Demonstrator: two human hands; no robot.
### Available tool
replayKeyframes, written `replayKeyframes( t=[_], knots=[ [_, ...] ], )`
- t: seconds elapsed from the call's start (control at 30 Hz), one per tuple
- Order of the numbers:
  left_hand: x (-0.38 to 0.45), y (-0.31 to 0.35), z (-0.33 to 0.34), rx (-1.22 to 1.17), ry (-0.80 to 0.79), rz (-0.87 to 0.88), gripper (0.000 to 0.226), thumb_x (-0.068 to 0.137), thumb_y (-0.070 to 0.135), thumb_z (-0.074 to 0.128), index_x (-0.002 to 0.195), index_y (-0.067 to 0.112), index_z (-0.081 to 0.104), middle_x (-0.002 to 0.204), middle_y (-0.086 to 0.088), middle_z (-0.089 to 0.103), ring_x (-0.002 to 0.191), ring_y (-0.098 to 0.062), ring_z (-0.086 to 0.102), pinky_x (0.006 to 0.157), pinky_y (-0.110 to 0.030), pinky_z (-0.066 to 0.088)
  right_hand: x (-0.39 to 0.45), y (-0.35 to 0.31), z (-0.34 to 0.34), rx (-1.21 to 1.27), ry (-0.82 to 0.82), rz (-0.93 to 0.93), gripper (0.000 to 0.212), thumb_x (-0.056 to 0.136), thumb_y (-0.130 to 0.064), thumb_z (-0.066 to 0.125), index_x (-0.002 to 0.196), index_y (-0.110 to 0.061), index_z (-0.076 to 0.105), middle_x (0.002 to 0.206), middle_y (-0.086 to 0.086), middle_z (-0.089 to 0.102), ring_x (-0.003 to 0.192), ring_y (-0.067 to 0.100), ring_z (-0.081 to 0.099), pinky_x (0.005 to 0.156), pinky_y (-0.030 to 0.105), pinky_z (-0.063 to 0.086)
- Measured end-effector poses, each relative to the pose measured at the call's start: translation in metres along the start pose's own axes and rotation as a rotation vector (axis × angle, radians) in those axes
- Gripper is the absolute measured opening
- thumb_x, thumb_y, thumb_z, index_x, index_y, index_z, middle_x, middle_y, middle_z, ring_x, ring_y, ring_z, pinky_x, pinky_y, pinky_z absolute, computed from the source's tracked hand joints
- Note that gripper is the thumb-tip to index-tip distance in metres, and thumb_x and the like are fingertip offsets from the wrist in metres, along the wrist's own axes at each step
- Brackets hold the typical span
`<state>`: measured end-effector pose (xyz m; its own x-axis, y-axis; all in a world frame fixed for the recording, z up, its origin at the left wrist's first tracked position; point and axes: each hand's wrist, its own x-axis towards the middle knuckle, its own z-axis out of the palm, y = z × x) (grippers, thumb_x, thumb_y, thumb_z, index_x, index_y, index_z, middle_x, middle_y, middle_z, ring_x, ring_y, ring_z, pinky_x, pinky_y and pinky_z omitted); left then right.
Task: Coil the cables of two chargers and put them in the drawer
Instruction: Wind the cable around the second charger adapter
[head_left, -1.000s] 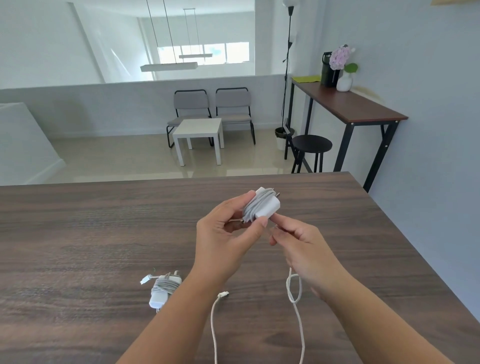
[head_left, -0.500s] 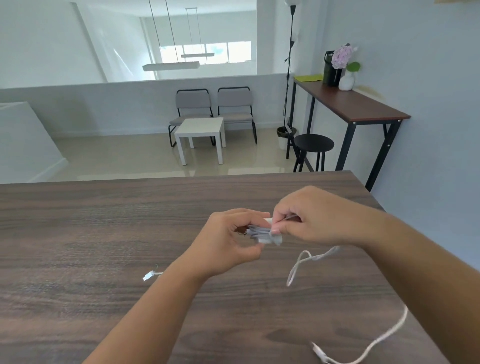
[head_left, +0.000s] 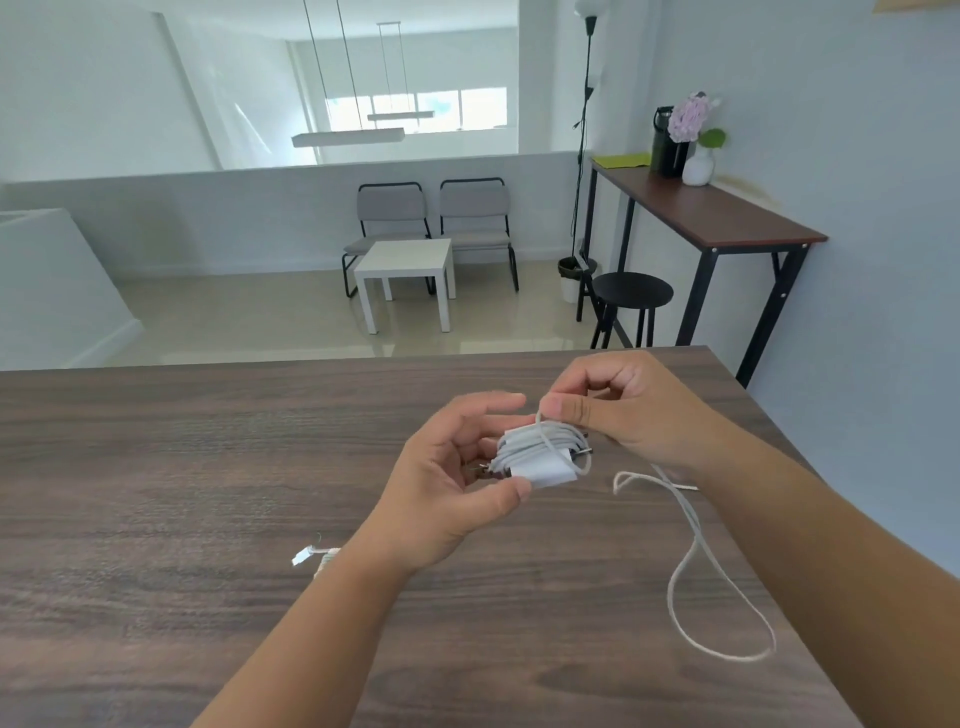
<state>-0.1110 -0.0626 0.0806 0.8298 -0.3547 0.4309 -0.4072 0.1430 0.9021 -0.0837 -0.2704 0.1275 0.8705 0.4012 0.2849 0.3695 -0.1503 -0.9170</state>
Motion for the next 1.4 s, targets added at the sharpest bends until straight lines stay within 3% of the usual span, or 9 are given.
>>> replayKeyframes(
  t=[0.1,0.17,0.27,0.43,0.6,0.7,0.9,1.17,1.4],
  knots=[
    [0.001,0.001,0.003,0.087,0.005,0.051,0.049,0.076,0.011,0.074,0.119,0.034,0.068,0.107,0.004,0.071,0.085,-0.011,0.061,0.079,-0.023,0.049,-0.002,-0.002,0.001,-0.028,0.058,-0.055,0.019,0.075,-0.031,0.075,0.079,-0.012,0.074,0.074,0.012,0.070,0.065,0.040,0.058,0.063,0.039,0.048],
    [0.003,-0.001,0.004,0.091,0.050,0.061,0.042,0.077,0.013,0.074,0.116,0.028,0.071,0.105,0.000,0.071,0.083,-0.016,0.061,0.077,-0.024,0.049,-0.005,-0.002,0.004,-0.074,0.137,-0.129,0.021,0.077,-0.032,0.074,0.078,-0.011,0.073,0.071,0.010,0.068,0.064,0.043,0.057,0.059,0.043,0.048],
    [0.005,-0.001,0.009,0.072,0.119,0.080,0.037,0.075,0.016,0.075,0.110,0.030,0.073,0.105,-0.012,0.071,0.080,-0.033,0.059,0.074,-0.031,0.051,-0.010,0.002,0.012,-0.167,0.300,-0.262,0.022,0.081,-0.036,0.071,0.075,-0.014,0.073,0.067,0.000,0.062,0.055,0.026,0.049,0.053,0.027,0.041],
    [0.008,0.004,0.014,-0.029,0.201,0.059,0.031,0.070,0.019,0.075,0.098,0.033,0.074,0.102,-0.002,0.074,0.084,-0.014,0.064,0.072,-0.025,0.053,-0.024,0.007,0.018,-0.090,0.495,-0.290,0.015,0.085,-0.030,0.068,0.083,-0.016,0.074,0.070,0.007,0.063,0.062,0.033,0.047,0.057,0.040,0.041],
    [0.015,0.012,0.012,-0.375,0.523,-0.051,0.029,0.069,0.006,0.074,0.093,0.024,0.076,0.092,0.004,0.076,0.080,-0.012,0.067,0.064,-0.019,0.056,-0.048,0.014,0.011,-0.303,0.600,-0.321,0.014,0.092,-0.028,0.061,0.101,-0.027,0.072,0.064,-0.006,0.065,0.053,0.014,0.050,0.051,0.017,0.039],
    [0.019,0.017,0.012,-0.498,0.595,-0.094,0.026,0.083,0.009,0.061,0.104,0.021,0.071,0.092,0.005,0.076,0.073,-0.010,0.067,0.061,-0.017,0.056,-0.055,0.030,0.014,-0.636,0.564,-0.332,0.021,0.091,-0.023,0.059,0.107,-0.024,0.073,0.070,-0.018,0.062,0.058,0.004,0.054,0.056,0.011,0.041],
    [0.020,0.009,0.030,-0.447,0.560,-0.171,0.032,0.089,0.001,0.061,0.118,0.013,0.066,0.101,0.003,0.076,0.090,-0.013,0.069,0.072,-0.020,0.057,-0.045,0.042,0.039,-1.146,0.414,-0.373,0.023,0.069,-0.007,0.062,0.086,-0.017,0.073,0.070,0.000,0.060,0.050,0.022,0.056,0.035,0.028,0.042],
    [0.004,-0.008,0.020,0.202,0.328,-0.104,0.040,0.084,0.019,0.074,0.122,0.029,0.065,0.114,0.008,0.073,0.105,-0.013,0.068,0.090,-0.030,0.054,-0.030,0.007,0.019,-1.025,0.029,-0.396,0.029,0.093,-0.031,0.041,0.089,-0.023,0.069,0.083,-0.009,0.061,0.071,0.013,0.059,0.056,0.028,0.049],
    [0.004,-0.005,0.010,0.238,0.188,-0.127,0.041,0.085,0.015,0.074,0.124,0.026,0.065,0.117,0.006,0.071,0.106,-0.020,0.066,0.088,-0.028,0.054,-0.020,-0.001,0.006,-0.917,0.010,-0.405,0.025,0.092,-0.034,0.049,0.088,-0.023,0.071,0.079,-0.016,0.050,0.070,0.001,0.048,0.059,0.021,0.043]
  ],
)
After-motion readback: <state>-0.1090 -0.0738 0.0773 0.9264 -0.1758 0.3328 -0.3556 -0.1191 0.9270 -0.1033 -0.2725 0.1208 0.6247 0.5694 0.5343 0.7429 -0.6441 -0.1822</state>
